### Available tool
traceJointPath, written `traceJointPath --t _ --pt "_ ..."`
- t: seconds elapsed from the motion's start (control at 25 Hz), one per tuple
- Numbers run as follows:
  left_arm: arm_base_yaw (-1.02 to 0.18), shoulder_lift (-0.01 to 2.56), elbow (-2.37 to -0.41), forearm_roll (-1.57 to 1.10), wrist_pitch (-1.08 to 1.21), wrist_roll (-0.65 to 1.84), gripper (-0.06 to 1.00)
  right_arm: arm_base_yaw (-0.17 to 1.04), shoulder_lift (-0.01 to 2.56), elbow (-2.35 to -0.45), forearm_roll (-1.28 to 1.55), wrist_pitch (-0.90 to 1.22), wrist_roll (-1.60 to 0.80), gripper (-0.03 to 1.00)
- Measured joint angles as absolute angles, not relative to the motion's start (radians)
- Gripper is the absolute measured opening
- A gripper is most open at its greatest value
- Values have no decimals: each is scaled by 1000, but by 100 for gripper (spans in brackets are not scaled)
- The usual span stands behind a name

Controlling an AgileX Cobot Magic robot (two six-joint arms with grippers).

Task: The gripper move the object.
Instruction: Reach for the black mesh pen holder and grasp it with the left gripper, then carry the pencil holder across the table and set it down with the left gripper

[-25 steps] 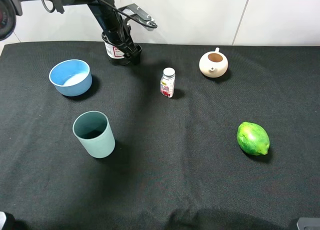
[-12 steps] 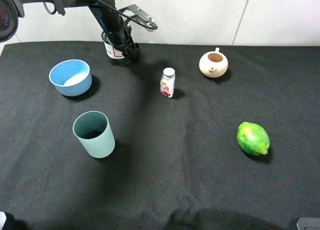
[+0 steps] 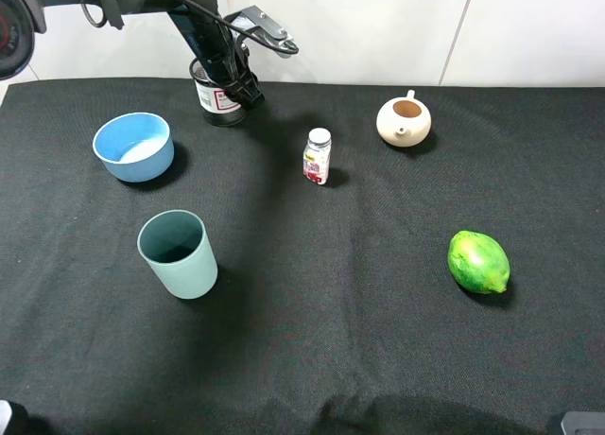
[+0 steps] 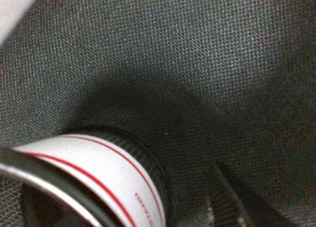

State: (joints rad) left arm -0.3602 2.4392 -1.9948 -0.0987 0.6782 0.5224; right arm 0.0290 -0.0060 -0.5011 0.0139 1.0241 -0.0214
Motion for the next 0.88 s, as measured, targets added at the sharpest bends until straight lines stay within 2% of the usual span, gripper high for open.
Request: traceJointPath --t 0.2,0.88 --pt "-360 2439 -1995 -99 667 521 22 29 -6 -501 14 1024 -21 69" --pt "-360 2439 -1995 -99 666 521 21 29 -6 -501 14 1024 -21 69"
